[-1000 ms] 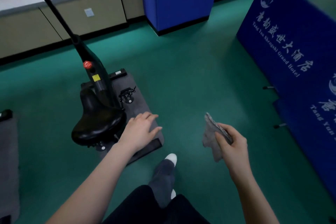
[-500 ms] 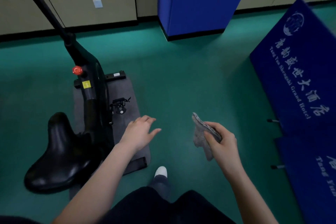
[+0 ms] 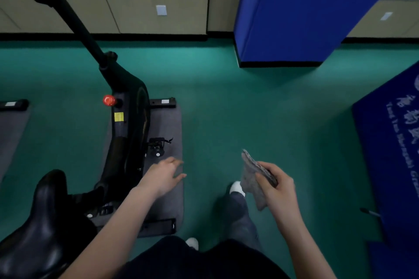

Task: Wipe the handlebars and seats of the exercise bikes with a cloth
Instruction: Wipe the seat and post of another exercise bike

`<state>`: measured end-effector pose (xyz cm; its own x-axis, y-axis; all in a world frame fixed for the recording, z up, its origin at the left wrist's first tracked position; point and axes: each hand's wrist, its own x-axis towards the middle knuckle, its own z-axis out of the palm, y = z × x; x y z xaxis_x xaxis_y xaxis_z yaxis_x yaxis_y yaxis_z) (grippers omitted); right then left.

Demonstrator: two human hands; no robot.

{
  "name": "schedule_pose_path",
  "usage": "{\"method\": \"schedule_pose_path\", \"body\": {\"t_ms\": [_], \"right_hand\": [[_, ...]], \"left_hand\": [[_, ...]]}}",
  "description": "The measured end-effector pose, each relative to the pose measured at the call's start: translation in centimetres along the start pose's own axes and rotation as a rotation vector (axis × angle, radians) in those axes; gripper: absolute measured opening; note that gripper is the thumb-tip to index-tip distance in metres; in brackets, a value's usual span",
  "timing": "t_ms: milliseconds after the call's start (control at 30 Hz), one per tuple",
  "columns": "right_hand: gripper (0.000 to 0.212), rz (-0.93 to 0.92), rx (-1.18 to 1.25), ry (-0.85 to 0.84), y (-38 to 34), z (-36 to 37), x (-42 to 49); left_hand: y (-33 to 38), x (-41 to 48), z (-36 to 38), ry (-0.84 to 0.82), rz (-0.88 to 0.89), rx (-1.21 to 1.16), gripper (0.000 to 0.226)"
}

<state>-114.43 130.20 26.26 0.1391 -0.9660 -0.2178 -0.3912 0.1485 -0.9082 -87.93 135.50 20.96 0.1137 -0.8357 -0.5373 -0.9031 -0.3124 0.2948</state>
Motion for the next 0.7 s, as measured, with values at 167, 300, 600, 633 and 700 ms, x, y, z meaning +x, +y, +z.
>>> {"method": "schedule_pose_path", "body": {"t_ms": [167, 300, 600, 633, 700], "right_hand": [[0.032, -0.027, 0.019, -0.112, -0.7, -2.9, 9.5], [0.03, -0.051, 0.004, -0.157, -2.1, -6.4, 17.0], [0.034, -0.047, 0.037, -0.152, -4.7, -11.2, 30.2], [0.034, -0.036, 0.046, -0.16, -4.8, -11.2, 31.2], [0.032, -0.015, 0.04, -0.178, -4.9, -10.8, 33.3]], "left_hand": [[2.5, 5.8, -2.2, -0.014, -0.15, 0.047, 0.051], [7.1, 11.0, -5.5, -0.021, -0.179, 0.044, 0.049], [14.7, 21.5, -10.7, 0.007, -0.168, 0.045, 0.051], [14.8, 22.4, -11.0, -0.006, -0.18, 0.042, 0.051], [14.7, 24.3, -11.6, -0.025, -0.208, 0.028, 0.05]]}}
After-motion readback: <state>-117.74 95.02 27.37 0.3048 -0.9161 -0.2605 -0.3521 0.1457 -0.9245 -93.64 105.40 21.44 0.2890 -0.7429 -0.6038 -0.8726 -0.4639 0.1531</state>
